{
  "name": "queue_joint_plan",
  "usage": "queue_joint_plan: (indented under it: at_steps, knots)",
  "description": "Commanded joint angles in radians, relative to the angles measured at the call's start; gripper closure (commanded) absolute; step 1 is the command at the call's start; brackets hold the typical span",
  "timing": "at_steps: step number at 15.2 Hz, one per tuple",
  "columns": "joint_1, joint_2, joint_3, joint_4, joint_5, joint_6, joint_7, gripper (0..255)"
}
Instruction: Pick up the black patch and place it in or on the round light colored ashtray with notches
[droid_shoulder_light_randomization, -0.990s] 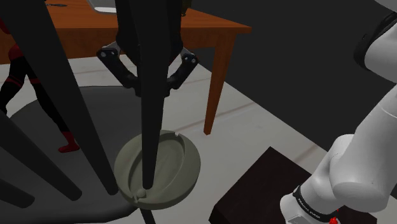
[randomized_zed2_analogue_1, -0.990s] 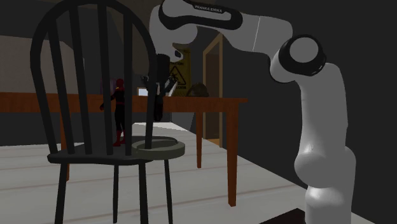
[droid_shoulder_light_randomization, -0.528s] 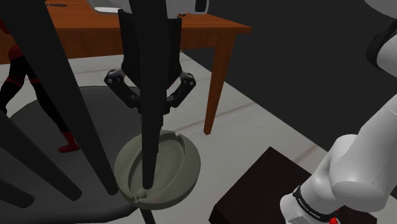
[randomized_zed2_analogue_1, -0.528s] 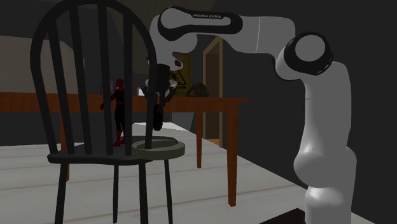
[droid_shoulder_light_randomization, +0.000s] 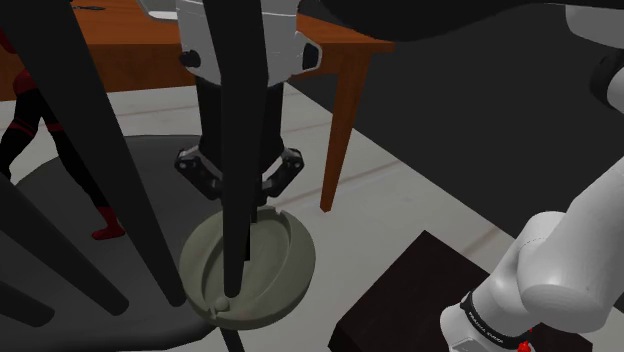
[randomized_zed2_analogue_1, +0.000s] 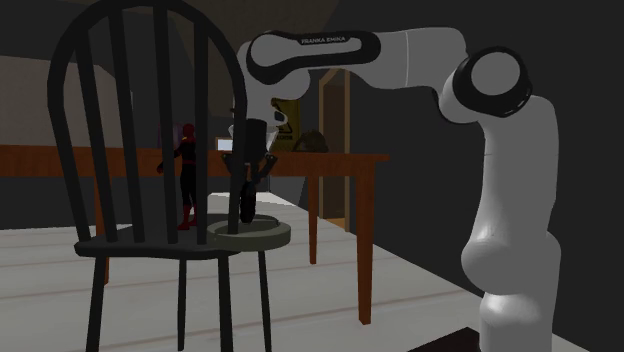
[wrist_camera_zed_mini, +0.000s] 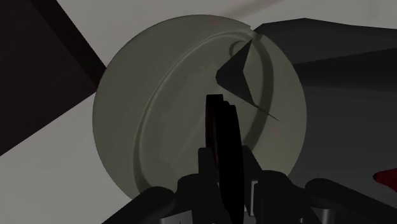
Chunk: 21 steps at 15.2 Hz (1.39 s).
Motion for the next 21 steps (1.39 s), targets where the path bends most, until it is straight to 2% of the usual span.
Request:
queue_joint_plan:
  at_steps: [1,7,8,13,17,21]
  knots:
    - [-0.001,-0.007,-0.001,-0.022,0.004,0.017,-0.004,255]
    - [0.000,-0.007,-0.001,-0.022,0.004,0.017,-0.004,255]
    - [-0.001,-0.007,-0.002,-0.022,0.004,0.017,-0.004,0]
    - [0.000,-0.007,-0.001,-0.022,0.004,0.017,-0.004,0]
    - [0.005,0.036,0.007,0.147,-0.024,-0.119,0.018,0]
    - [0.005,0.036,0.007,0.147,-0.024,-0.119,0.018,0]
